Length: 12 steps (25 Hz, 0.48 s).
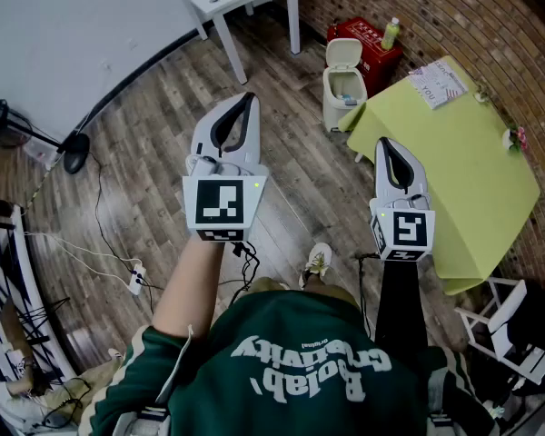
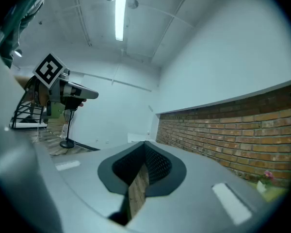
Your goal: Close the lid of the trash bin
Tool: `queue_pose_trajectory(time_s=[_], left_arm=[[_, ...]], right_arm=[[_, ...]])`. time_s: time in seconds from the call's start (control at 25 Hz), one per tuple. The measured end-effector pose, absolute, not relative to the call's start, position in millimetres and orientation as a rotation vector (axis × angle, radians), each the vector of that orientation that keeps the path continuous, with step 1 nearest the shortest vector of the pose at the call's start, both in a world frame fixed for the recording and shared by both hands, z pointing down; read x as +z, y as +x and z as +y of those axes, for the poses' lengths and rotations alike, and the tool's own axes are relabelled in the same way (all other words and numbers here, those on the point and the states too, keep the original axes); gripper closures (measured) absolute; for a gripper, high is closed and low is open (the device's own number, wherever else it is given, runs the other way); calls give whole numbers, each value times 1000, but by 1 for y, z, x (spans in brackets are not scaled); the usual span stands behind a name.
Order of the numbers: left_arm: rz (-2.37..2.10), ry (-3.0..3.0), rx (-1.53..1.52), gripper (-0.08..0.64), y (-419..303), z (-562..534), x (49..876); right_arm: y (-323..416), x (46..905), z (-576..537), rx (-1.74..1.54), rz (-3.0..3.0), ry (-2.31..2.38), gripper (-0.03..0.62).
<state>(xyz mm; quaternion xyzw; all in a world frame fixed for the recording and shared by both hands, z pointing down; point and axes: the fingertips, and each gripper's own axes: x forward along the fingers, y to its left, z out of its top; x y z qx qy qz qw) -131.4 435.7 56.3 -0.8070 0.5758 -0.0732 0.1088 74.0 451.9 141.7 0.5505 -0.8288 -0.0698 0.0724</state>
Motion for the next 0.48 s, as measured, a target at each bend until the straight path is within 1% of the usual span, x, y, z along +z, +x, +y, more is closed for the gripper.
queue_pose_trajectory(time_s=[0.24, 0.48], left_arm=[[1647, -2482, -146, 552, -165, 518, 72], [1585, -2563, -125, 552, -173, 576, 90]], right_arm=[[26, 141, 537, -184, -2455, 1692, 578], [9, 142, 600, -153, -2427, 1730, 578]])
